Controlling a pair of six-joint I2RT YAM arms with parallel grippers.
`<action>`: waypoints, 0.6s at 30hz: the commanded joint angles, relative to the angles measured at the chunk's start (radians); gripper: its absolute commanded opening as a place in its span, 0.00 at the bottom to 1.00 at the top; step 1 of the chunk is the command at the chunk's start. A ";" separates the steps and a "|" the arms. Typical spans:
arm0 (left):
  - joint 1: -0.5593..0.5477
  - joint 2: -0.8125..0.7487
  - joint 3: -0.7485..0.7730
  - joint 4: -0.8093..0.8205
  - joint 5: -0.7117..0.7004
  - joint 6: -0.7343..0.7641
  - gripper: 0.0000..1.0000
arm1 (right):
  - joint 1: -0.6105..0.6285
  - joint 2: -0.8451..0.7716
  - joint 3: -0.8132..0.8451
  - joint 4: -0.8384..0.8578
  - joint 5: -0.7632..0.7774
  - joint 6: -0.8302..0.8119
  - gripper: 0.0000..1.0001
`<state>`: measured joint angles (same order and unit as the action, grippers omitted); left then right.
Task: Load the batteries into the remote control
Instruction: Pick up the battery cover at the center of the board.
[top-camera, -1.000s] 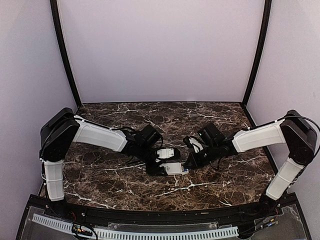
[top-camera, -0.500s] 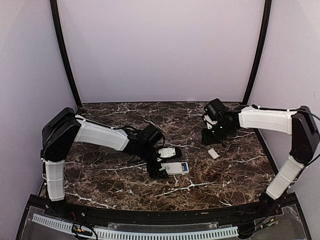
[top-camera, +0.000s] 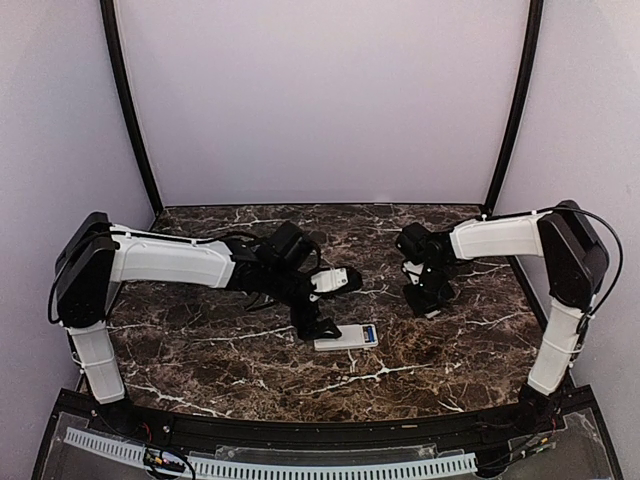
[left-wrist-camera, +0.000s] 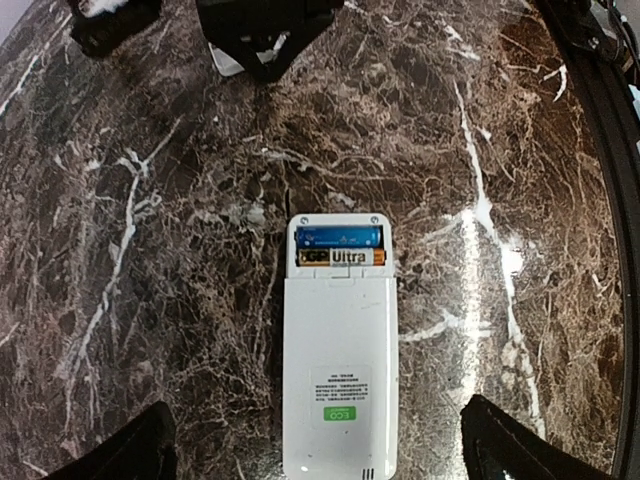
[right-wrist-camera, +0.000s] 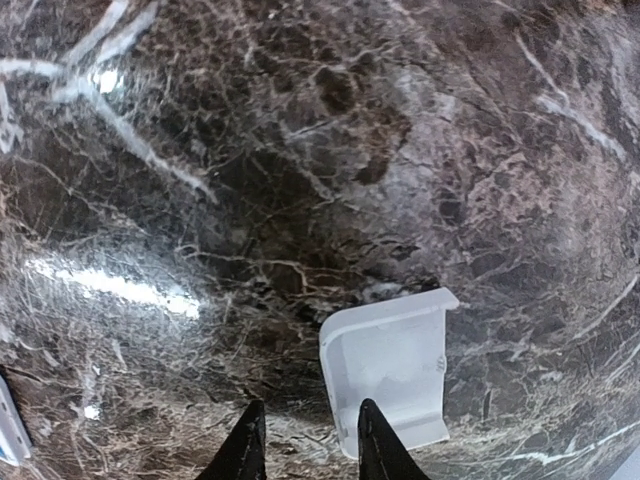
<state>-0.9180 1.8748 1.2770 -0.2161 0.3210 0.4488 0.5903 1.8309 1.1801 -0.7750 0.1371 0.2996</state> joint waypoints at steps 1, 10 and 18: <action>0.004 -0.081 0.016 -0.019 0.013 -0.008 0.99 | -0.007 0.023 -0.001 -0.007 -0.021 -0.025 0.25; 0.004 -0.195 -0.027 0.046 0.006 -0.020 0.99 | -0.011 0.040 -0.032 0.031 -0.104 -0.069 0.00; 0.020 -0.259 -0.056 0.083 0.019 -0.025 0.99 | -0.011 -0.082 -0.060 0.059 -0.282 -0.160 0.00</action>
<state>-0.9119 1.6623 1.2495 -0.1570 0.3225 0.4335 0.5751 1.8210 1.1530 -0.7429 0.0151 0.2035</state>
